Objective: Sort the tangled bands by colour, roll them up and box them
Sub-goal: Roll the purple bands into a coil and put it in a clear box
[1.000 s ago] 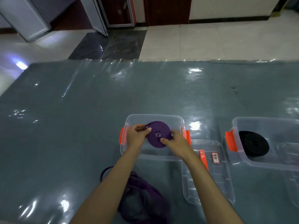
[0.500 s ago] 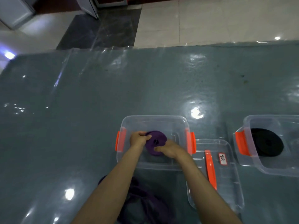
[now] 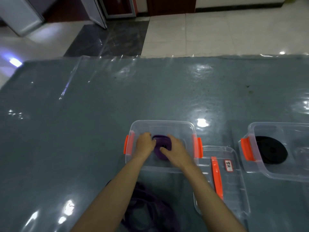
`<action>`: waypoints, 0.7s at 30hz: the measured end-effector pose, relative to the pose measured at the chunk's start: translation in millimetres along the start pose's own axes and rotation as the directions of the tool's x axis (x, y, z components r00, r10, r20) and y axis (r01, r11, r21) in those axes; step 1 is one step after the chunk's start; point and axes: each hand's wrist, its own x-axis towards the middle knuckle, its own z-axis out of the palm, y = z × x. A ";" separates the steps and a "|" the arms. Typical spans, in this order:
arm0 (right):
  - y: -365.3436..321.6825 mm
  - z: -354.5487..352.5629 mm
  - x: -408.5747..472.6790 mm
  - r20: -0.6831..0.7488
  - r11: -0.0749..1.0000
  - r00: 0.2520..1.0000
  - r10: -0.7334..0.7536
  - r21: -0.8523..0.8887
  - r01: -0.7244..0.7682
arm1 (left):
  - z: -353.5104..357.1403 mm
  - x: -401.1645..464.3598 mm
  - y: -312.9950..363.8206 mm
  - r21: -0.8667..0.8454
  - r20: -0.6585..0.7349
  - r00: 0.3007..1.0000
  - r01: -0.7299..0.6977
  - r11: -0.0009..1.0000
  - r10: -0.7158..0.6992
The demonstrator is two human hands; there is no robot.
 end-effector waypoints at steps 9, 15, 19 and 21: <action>13.2 -3.1 -112.6 -0.174 0.936 0.920 -0.352 -0.097 0.339 | -41.0 -138.6 -31.2 0.186 -0.119 0.876 -0.442 0.877 0.467; 75.4 35.7 -156.1 0.053 0.944 0.989 -0.140 -0.294 0.149 | -19.7 -205.5 -98.6 0.159 -0.164 0.910 -0.356 0.921 0.381; 110.4 65.2 -177.4 0.333 0.923 0.934 0.127 -0.385 0.012 | -6.7 -228.6 -148.2 0.095 -0.315 0.935 -0.141 0.985 0.164; 121.0 78.7 -185.4 0.335 0.928 0.932 0.140 -0.371 -0.006 | -2.5 -237.9 -169.6 -0.025 -0.362 0.932 -0.018 1.000 0.008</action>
